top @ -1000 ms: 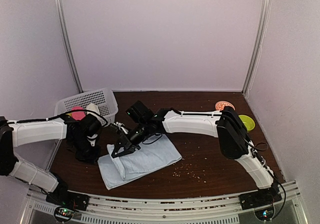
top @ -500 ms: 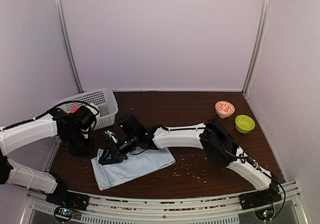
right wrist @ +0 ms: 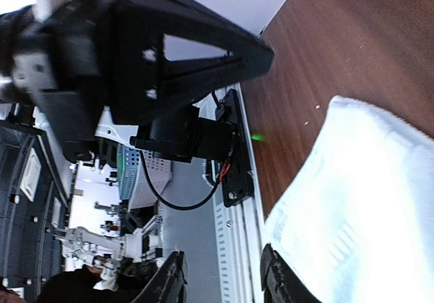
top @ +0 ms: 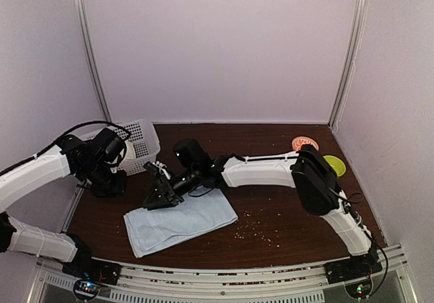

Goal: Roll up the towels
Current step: Rotate the towel at the center of the board.

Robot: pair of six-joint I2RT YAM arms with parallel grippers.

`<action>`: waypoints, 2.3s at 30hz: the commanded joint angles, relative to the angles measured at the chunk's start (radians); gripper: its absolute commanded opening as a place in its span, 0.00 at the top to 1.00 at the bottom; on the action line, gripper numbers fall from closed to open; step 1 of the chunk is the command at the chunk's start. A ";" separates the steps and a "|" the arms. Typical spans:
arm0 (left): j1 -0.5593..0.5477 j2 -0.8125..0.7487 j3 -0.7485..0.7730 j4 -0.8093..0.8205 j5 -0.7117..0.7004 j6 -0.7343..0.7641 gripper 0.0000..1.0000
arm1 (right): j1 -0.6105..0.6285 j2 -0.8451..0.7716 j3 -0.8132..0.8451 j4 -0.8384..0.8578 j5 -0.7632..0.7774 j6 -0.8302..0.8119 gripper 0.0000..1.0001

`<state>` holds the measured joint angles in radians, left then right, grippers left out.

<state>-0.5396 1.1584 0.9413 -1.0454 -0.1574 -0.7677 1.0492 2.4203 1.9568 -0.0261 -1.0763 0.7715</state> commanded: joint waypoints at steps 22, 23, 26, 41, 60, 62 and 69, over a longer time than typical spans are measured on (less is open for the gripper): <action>-0.206 0.250 -0.276 0.369 0.491 0.148 0.94 | -0.315 -0.096 -0.120 -0.503 0.374 -0.823 0.71; -0.206 0.254 -0.289 0.356 0.486 0.138 0.93 | -0.316 -0.088 -0.117 -0.511 0.396 -0.826 0.71; -0.206 0.264 -0.292 0.287 0.422 0.115 0.92 | -0.322 -0.068 -0.122 -0.530 0.485 -0.830 0.71; -0.205 0.664 0.230 0.225 0.188 0.319 0.85 | -0.461 -0.309 -0.579 -0.591 0.624 -0.918 0.73; -0.154 0.822 0.775 0.167 0.001 0.425 0.69 | -0.632 -0.737 -0.790 -0.860 0.358 -1.148 0.64; -0.123 0.741 0.649 0.264 0.092 0.364 0.74 | -0.650 -0.742 -0.767 -0.855 0.357 -1.161 0.64; -0.068 0.663 0.380 0.442 0.303 0.254 0.83 | -0.652 -0.697 -0.732 -0.702 0.316 -1.174 0.64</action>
<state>-0.6071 1.7878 1.4010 -0.7238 0.0139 -0.4427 0.3958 1.6894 1.2015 -0.8158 -0.7124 -0.3813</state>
